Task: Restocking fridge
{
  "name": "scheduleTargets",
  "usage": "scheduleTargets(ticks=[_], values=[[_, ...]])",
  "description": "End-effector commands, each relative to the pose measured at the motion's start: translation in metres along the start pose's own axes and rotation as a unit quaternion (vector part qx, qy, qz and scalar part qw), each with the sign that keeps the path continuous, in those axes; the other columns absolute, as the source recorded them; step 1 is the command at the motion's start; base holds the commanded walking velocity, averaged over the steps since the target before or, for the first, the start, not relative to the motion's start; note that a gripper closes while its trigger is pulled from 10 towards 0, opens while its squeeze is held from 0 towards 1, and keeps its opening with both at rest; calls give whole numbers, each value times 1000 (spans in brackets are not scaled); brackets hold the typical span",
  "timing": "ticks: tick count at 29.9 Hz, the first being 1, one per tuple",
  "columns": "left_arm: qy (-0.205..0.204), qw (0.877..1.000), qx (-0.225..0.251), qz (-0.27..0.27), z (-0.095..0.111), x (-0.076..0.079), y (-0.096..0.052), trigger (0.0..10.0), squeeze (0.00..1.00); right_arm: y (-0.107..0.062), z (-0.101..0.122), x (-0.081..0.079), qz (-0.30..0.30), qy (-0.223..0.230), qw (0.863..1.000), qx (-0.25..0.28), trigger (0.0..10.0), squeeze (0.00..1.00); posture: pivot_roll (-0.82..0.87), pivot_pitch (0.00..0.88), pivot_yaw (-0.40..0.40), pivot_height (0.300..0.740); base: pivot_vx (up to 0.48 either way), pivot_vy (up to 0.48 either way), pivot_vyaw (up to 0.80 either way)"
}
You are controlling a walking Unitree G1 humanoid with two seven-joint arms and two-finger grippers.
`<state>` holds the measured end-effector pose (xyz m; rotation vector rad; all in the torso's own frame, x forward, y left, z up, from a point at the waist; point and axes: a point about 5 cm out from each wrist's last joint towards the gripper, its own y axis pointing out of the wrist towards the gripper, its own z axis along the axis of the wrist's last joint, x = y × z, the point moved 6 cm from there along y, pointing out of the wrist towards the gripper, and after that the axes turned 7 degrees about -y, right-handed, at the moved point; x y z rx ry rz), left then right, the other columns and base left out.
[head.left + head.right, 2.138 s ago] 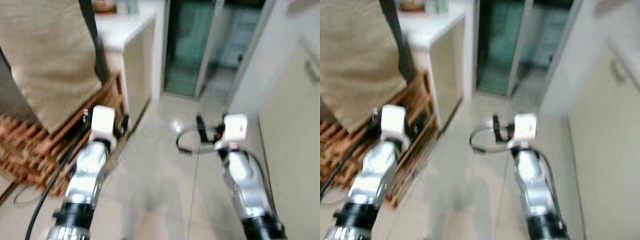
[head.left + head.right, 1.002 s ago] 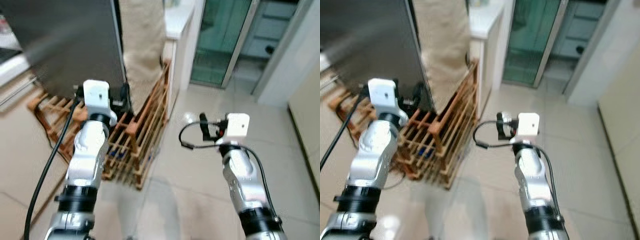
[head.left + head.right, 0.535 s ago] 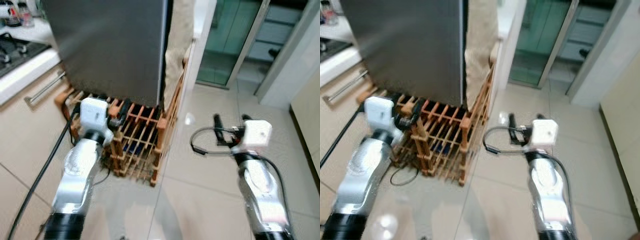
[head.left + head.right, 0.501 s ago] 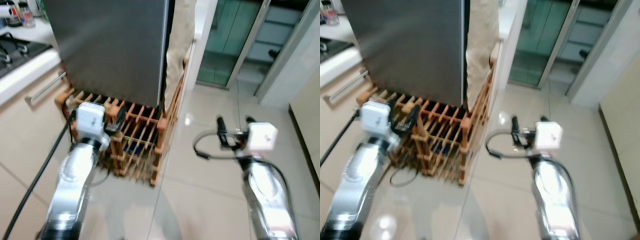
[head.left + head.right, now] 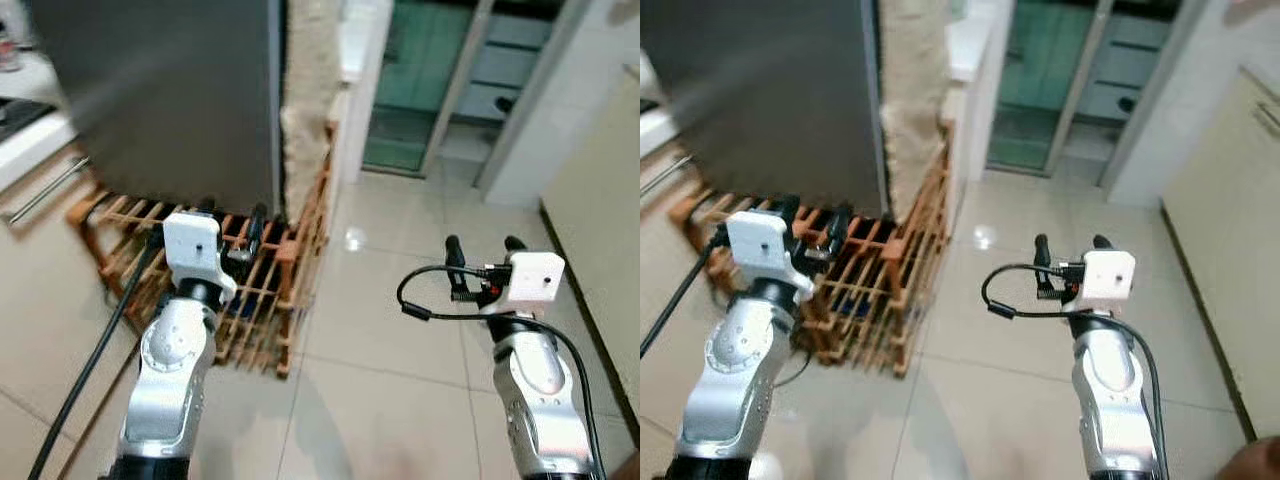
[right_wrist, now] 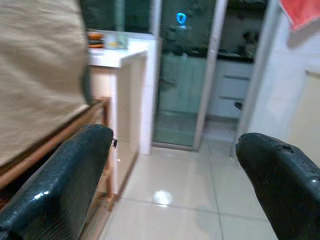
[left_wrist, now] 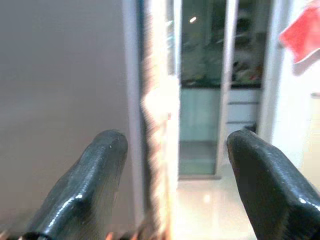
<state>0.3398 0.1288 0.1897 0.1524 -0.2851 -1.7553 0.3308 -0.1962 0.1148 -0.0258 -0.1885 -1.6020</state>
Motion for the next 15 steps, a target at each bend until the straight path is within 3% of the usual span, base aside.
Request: scheduleTargets(ticks=[1, 6, 9, 15], values=[[15, 1000, -14, -7, -4, -1, 1, 10000, 0, 5, -2, 0, -5, 0, 1000, -3, 10000, 914, -25, 0, -2, 740, 405, -255, 0], [5, 1000, -25, 1, -6, -2, 4, 10000, 0, 6, -5, -5, -2, 5, 1000, -8, 10000, 910, -25, 0, -3, 740, 430, -102, 0], [-24, 999, -33, 25, -9, -5, 9, 10000, 0, 9, -5, -12, 8, 6, 1000, -9, 10000, 914, -24, 0, -11, 740, 475, 0, 0], [-23, 999, -2, 44, 4, -9, 12, 10000, 0, 14, -4, -12, 13, 2, 1000, -7, 10000, 910, -18, 0, -19, 740, 400, 0, 0]])
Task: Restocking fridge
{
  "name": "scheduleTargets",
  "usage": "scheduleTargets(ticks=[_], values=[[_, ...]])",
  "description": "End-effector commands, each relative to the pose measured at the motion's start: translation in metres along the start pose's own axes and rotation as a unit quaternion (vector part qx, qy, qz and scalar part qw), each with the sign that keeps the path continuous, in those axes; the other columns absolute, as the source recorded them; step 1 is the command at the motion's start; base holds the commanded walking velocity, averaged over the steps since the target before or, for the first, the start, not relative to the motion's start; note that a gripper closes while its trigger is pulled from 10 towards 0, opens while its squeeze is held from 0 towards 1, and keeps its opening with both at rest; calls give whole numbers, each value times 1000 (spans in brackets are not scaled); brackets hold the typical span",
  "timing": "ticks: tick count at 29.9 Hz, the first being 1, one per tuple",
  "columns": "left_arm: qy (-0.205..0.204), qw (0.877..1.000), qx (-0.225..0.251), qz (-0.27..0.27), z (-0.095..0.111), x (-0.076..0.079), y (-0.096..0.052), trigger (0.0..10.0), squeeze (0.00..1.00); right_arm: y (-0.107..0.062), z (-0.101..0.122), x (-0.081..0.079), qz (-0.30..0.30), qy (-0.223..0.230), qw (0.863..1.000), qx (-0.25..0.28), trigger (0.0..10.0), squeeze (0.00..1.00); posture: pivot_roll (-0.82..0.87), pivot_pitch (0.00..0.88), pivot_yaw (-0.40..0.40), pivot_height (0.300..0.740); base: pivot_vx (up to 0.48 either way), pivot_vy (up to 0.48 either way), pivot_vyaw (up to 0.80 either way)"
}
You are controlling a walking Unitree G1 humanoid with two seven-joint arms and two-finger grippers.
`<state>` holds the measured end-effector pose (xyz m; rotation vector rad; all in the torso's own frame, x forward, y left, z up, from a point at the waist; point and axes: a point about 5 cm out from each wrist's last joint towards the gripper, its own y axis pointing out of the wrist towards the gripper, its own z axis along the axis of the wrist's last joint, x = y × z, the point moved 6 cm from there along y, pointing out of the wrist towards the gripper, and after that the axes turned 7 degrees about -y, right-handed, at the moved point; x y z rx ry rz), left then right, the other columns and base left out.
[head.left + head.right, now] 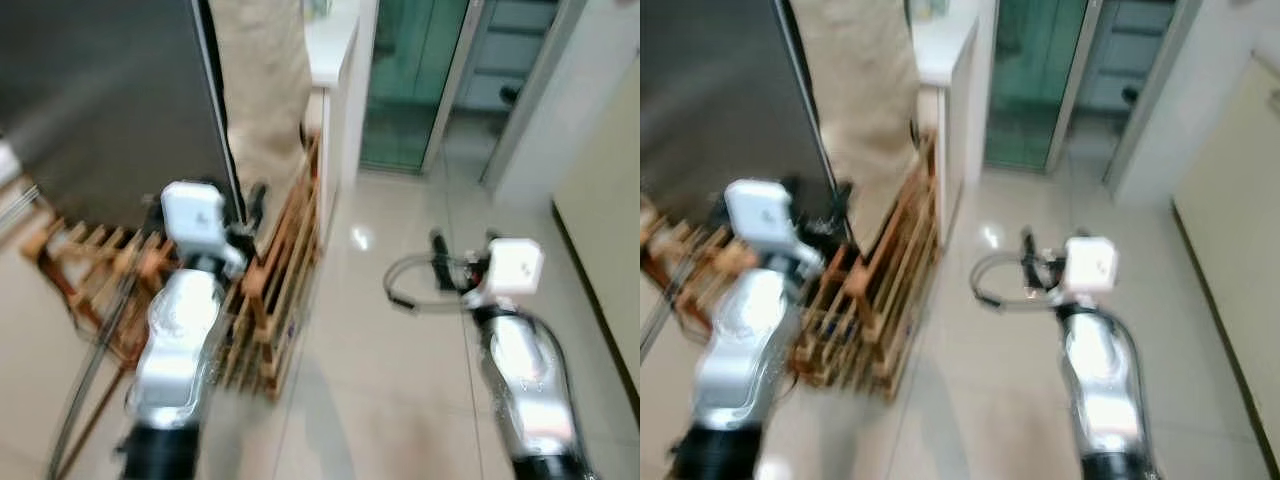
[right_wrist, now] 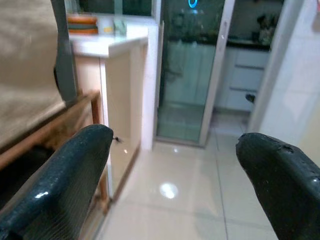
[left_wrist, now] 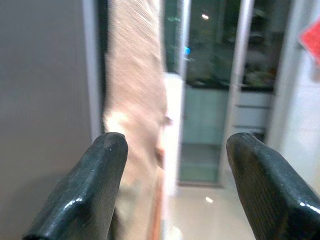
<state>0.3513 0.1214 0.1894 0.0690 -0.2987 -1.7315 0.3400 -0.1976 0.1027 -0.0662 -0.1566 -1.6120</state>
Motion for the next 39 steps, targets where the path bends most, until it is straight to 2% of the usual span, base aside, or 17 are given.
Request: scheduleTargets(ticks=[1, 8, 11, 12, 14, 18, 19, 24, 30, 33, 35, 36, 37, 38, 39], values=[[4, 999, 18, 31, 10, -15, 0, 10000, 0, 6, 10, -12, 17, 5, 1000, 16, 10000, 914, -18, 0, -19, 740, 0, 0, 0], [30, 997, 20, 66, 14, -26, 10, 10000, 0, 8, 11, -16, 23, 4, 1000, 18, 10000, 914, -15, 0, -24, 740, 0, 0, 0], [79, 995, -8, 62, 4, -23, 22, 10000, 0, 10, 12, -19, 26, 5, 999, 18, 10000, 910, -18, 0, -23, 740, 0, 0, 0], [72, 996, -9, 46, 3, -19, 26, 10000, 1000, 10, 12, -20, 26, 6, 999, 19, 10000, 910, -20, 0, -23, 740, 0, 0, 0], [62, 997, -20, 36, -1, -14, 35, 10000, 1000, 12, 13, -22, 27, 7, 999, 20, 10000, 910, -26, 0, -18, 740, 0, 0, 0], [50, 997, -31, 41, -3, -15, 42, 10000, 1000, 13, 14, -23, 27, 8, 999, 21, 10000, 910, -27, 0, -17, 740, 0, 0, 0], [29, 997, -49, 43, -10, -13, 48, 10000, 1000, 13, 13, -23, 26, 8, 999, 20, 10000, 910, -32, 0, -20, 740, 0, 0, 0], [37, 997, -56, 35, -15, -6, 56, 10000, 1000, 14, 13, -24, 28, 8, 999, 20, 10000, 910, -37, 0, -22, 740, 0, 0, 0], [31, 997, -51, 43, -11, -6, 66, 10000, 1000, 16, 14, -24, 30, 6, 999, 22, 10000, 910, -44, 0, -21, 740, 0, 0, 0], [23, 996, -46, 66, -7, -15, 73, 10000, 1000, 16, 14, -23, 31, 2, 999, 21, 10000, 910, -47, 0, -17, 740, 0, 0, 0], [25, 997, -36, 67, -2, -15, 76, 10000, 1000, 16, 13, -23, 31, 2, 999, 21, 10000, 910, -47, 0, -18, 740, 0, 0, 0], [23, 997, -30, 66, 1, -14, 77, 10000, 855, 16, 13, -24, 32, 2, 999, 21, 10000, 910, -47, 0, -18, 740, 0, 0, 0], [21, 997, -27, 66, 3, -13, 78, 10000, 855, 16, 13, -24, 33, 2, 999, 20, 10000, 910, -47, 0, -18, 740, 0, 0, 0], [21, 997, -23, 68, 5, -14, 79, 10000, 0, 16, 12, -25, 34, 2, 999, 20, 10000, 910, -48, 0, -16, 740, 0, 0, 0], [21, 997, -21, 69, 7, -14, 79, 10000, 0, 16, 12, -25, 34, 2, 999, 20, 10000, 910, -48, 0, -16, 740, 0, 0, 0]])
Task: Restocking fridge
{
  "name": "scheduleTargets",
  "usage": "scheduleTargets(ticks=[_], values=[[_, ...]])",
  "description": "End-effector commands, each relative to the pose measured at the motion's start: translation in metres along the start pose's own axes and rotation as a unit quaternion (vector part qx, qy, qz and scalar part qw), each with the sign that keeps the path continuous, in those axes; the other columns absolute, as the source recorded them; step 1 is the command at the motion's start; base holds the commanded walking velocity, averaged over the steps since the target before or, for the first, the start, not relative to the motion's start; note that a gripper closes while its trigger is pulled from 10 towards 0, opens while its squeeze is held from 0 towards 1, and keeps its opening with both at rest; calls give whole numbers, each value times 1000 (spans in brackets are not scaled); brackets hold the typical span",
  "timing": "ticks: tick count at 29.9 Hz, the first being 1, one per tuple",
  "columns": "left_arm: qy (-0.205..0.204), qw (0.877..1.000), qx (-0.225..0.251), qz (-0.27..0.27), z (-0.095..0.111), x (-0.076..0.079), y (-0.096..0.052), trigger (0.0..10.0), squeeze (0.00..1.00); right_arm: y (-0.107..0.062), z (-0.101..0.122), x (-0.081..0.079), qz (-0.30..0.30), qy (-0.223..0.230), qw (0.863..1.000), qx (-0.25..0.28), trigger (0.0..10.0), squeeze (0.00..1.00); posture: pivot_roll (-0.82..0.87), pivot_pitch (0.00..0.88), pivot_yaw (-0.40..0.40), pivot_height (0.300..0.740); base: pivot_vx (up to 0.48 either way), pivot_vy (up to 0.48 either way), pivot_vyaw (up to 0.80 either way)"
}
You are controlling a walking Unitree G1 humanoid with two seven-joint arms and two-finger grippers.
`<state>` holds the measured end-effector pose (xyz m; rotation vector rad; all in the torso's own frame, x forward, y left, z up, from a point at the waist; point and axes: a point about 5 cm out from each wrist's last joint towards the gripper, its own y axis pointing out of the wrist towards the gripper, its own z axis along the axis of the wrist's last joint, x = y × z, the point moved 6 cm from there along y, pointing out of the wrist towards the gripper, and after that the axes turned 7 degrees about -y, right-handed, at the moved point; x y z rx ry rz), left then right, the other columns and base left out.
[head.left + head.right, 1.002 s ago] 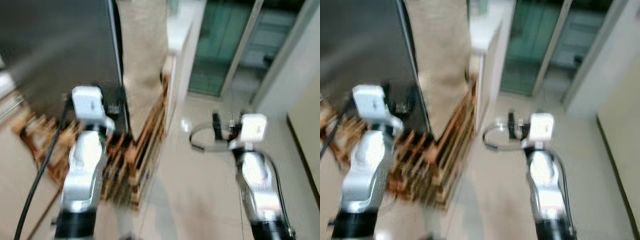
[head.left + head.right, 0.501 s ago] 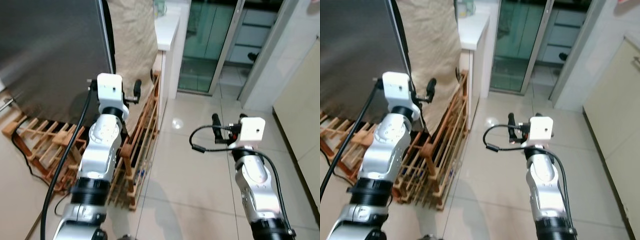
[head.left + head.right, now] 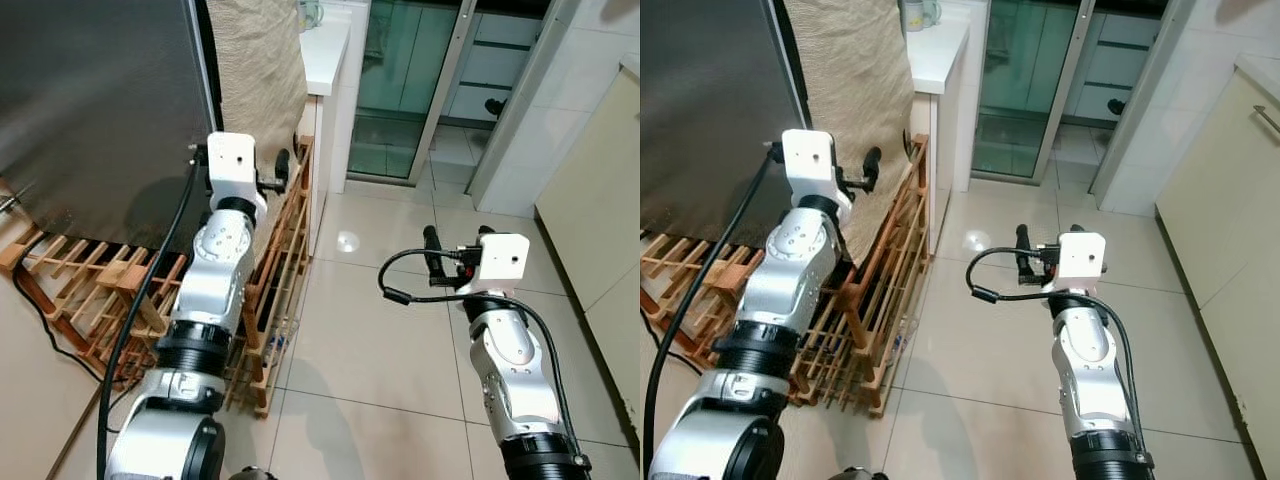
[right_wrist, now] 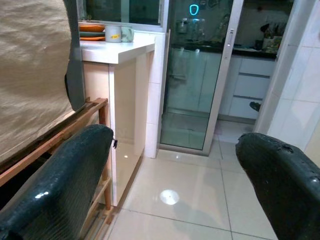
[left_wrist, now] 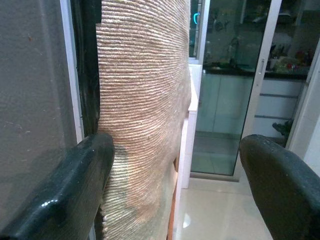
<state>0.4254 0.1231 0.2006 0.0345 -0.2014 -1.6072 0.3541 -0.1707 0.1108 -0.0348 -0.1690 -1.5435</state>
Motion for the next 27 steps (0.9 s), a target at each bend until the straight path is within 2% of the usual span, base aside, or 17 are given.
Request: scheduleTargets(ticks=[1, 4, 21, 23, 25, 26, 27], values=[[-1, 1000, 18, 6, 14, -1, 6, 10000, 0, 2, 1, 1, 2, -5, 1000, 3, 10000, 910, -48, 0, -16, 740, 0, 0, 0], [2, 1000, 26, 16, 22, -8, 8, 10000, 0, 2, 0, 0, 3, -5, 1000, 1, 10000, 914, -47, 0, -16, 740, 0, 0, 0], [-15, 999, 37, 31, 31, -17, 7, 10000, 0, -3, -9, -1, 7, -7, 1000, -12, 10000, 910, -50, 0, -16, 740, 0, 0, 0], [-19, 999, 28, 28, 31, -19, 4, 10000, 0, -4, -10, 0, 7, -9, 1000, -15, 10000, 910, -57, 0, -12, 740, 0, 0, 0], [-7, 999, 40, 16, 40, -19, -5, 10000, 0, -6, -11, 3, 4, -11, 1000, -16, 10000, 910, -58, 0, -13, 740, 0, 0, 0], [-1, 999, 38, 10, 39, -19, -14, 10000, 0, -7, -12, 6, 0, -11, 1000, -19, 10000, 910, -54, 0, -17, 740, 0, 0, 0], [-2, 999, 33, 9, 37, -20, -17, 10000, 0, -7, -13, 7, 0, -11, 1000, -20, 10000, 910, -53, 0, -19, 740, 0, 0, 0]])
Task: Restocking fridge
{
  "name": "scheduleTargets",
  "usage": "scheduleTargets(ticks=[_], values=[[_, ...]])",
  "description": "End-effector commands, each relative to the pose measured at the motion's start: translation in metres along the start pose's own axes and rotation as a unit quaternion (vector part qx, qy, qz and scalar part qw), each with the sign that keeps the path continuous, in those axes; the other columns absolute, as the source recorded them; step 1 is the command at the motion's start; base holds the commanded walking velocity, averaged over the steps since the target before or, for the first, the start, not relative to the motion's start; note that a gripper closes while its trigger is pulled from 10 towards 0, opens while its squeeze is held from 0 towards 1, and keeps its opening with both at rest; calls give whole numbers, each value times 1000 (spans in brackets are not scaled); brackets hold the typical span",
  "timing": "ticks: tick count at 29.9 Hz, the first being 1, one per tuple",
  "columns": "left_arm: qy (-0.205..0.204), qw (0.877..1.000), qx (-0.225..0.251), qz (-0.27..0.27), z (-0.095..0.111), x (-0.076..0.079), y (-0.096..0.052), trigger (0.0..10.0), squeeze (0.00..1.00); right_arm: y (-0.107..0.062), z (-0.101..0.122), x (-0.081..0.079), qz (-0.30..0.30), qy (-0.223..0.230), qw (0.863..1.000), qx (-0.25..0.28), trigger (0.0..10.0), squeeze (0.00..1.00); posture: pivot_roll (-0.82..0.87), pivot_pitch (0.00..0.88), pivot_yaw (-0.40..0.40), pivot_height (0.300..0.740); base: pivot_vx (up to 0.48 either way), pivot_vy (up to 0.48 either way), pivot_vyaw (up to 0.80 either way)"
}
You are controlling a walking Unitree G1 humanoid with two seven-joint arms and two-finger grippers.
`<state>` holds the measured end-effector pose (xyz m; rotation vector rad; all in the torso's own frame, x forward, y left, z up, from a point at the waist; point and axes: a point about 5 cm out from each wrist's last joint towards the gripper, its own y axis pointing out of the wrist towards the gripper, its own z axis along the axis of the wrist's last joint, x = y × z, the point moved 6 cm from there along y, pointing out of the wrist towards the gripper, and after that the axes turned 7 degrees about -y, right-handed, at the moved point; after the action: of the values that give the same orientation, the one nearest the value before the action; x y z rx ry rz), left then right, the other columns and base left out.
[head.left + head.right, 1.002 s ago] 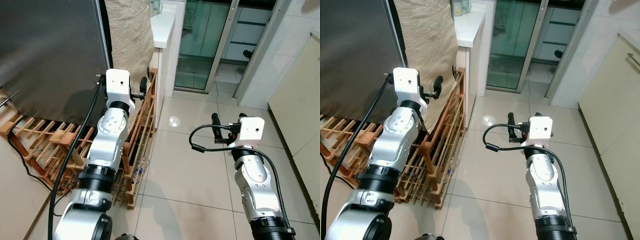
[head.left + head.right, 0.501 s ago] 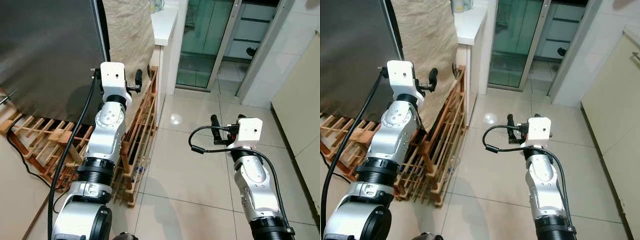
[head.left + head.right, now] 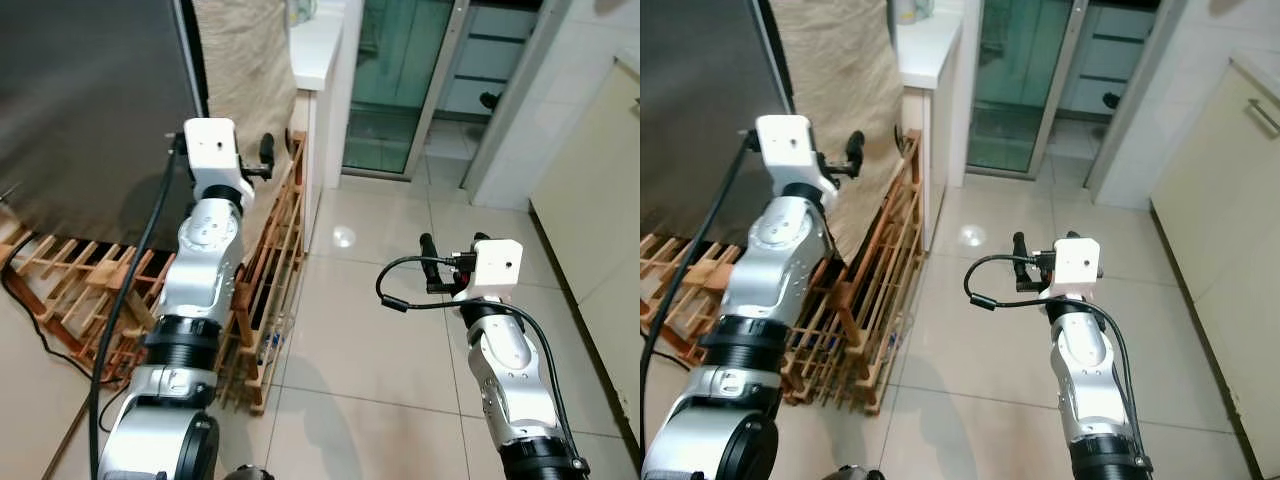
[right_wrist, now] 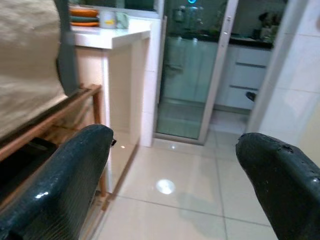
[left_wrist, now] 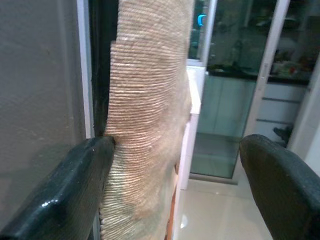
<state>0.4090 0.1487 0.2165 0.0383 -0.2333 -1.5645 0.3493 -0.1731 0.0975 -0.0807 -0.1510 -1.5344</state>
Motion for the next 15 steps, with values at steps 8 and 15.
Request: scheduleTargets(ticks=[8, 15], values=[[8, 1000, 9, -18, 10, 12, -15, 10000, 0, 2, -1, -2, 7, -1, 1000, -1, 10000, 910, -26, 0, -33, 740, 0, 0, 0], [6, 1000, 8, -16, 10, 16, -7, 10000, 0, 5, 3, -6, 13, 2, 1000, 5, 10000, 910, -28, 0, -34, 740, 0, 0, 0]])
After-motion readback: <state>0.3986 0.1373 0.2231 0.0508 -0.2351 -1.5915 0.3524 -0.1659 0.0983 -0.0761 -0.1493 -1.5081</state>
